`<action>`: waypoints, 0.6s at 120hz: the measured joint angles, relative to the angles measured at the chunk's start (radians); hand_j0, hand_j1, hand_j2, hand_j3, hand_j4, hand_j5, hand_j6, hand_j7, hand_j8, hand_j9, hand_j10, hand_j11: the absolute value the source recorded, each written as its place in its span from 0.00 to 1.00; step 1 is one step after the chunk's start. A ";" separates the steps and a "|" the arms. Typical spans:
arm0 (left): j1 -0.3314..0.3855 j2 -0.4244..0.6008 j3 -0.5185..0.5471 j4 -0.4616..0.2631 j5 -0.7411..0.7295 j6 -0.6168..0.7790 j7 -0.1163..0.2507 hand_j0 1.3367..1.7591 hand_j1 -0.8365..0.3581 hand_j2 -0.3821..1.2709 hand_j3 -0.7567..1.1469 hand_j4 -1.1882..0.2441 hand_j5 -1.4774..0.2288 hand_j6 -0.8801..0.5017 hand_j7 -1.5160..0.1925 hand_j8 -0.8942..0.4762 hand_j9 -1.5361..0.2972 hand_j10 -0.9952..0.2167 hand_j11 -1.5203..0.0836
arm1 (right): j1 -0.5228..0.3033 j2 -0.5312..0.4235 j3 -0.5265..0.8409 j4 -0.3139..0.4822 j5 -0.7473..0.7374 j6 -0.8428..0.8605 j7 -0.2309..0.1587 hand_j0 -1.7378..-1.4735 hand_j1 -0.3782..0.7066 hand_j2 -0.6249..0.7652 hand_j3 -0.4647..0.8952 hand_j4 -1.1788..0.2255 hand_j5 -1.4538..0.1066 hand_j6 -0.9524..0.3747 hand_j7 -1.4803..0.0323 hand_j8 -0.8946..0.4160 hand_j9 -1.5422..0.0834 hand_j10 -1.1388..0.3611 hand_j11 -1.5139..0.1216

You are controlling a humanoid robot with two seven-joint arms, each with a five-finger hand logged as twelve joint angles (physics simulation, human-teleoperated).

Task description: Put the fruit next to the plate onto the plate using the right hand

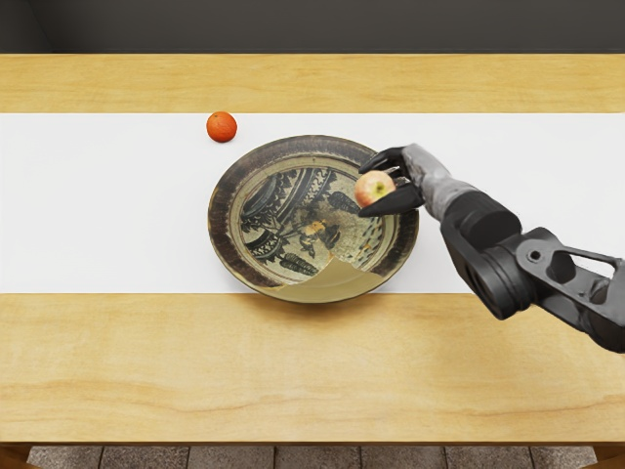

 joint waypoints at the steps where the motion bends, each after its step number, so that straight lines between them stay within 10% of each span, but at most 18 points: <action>1: 0.000 0.000 0.000 0.000 0.000 0.000 0.000 0.76 0.99 0.23 0.40 0.83 0.87 0.64 0.89 0.65 0.84 0.82 0.95 | 0.000 0.005 -0.002 -0.003 0.000 0.000 0.000 0.32 0.56 0.56 0.34 0.36 0.30 0.40 0.37 0.44 0.35 0.37 0.33; 29: 0.000 0.000 0.000 0.000 0.000 0.000 0.000 0.76 0.99 0.23 0.40 0.83 0.87 0.64 0.89 0.65 0.84 0.82 0.95 | -0.006 0.111 -0.039 -0.064 0.000 0.000 0.000 0.32 0.56 0.56 0.34 0.37 0.30 0.40 0.37 0.44 0.35 0.37 0.33; 72: 0.001 0.000 0.000 0.000 0.000 0.000 0.000 0.76 0.99 0.23 0.40 0.83 0.87 0.64 0.89 0.65 0.84 0.82 0.95 | 0.037 0.098 0.091 -0.079 -0.007 0.198 0.001 0.30 0.15 0.47 0.34 0.74 0.80 0.64 0.85 0.62 0.82 0.67 0.80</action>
